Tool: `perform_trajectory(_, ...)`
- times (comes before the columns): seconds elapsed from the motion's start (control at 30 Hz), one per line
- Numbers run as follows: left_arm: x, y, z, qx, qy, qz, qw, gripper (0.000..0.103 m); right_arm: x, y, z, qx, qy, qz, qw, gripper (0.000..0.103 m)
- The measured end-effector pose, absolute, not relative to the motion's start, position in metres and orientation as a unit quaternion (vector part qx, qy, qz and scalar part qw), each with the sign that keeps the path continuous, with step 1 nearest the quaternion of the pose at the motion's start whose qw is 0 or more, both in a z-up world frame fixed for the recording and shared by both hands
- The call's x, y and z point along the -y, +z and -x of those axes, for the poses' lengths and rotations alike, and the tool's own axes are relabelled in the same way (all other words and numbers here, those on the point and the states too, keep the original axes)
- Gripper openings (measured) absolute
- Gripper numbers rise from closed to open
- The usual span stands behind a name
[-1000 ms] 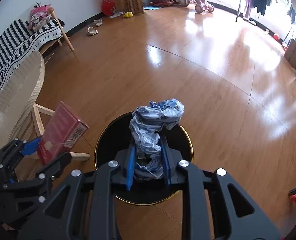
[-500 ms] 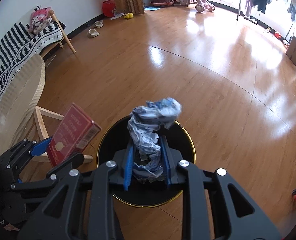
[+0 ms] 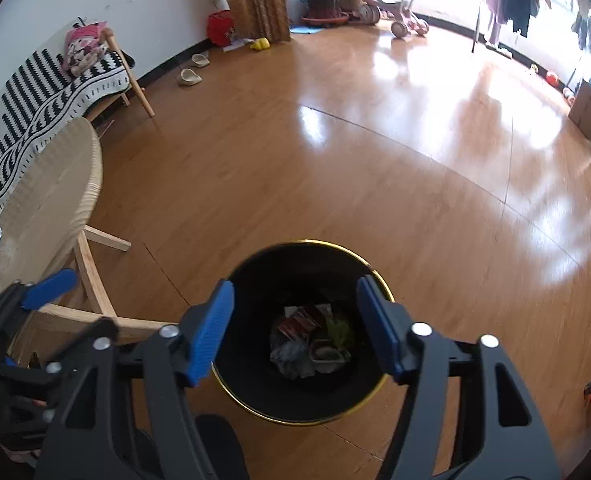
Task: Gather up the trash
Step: 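Open both tools over the black bin to drop the box and paper, then grasp crumpled blue-white paper with the left tool while the right tool grasps a yellow-green wrapper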
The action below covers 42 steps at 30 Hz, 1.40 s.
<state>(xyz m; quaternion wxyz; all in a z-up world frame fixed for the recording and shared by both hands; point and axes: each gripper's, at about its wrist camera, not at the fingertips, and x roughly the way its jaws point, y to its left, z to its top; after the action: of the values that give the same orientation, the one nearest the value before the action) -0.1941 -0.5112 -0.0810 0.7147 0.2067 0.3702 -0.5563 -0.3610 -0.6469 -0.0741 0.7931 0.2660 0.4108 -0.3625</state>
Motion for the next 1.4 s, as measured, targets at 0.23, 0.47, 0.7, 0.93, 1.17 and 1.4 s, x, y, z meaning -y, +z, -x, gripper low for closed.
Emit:
perform_trajectory(0.23,0.428,-0.035,0.113,-0.377,-0.480,-0.147,0.778,0.092,0.594,-0.045,0.279,-0.404,-0.303,-0.227,0.833,0.067)
perform_trajectory(0.47,0.295,-0.008,0.027,-0.379,-0.371,-0.090,0.843,0.092,0.497,-0.018,0.163,-0.411,-0.201,-0.176,0.872,0.068)
perform_trajectory(0.7,0.155,-0.003,-0.047,-0.392,-0.233,-0.050,0.889,0.092,0.388,-0.007,0.058,-0.431,-0.102,-0.143,0.885,0.069)
perform_trajectory(0.93,0.073,-0.029,-0.091,-0.421,-0.166,-0.029,0.891,0.092,0.287,-0.008,0.005,-0.449,-0.031,-0.096,0.888,0.069)
perform_trajectory(1.17,0.074,-0.056,-0.122,-0.442,-0.166,-0.040,0.881,0.091,0.240,-0.025,-0.024,-0.472,-0.001,-0.069,0.879,0.069)
perform_trajectory(1.4,0.073,-0.065,-0.125,-0.455,-0.188,-0.051,0.869,0.027,0.227,-0.035,-0.037,-0.487,0.024,-0.091,0.868,0.069)
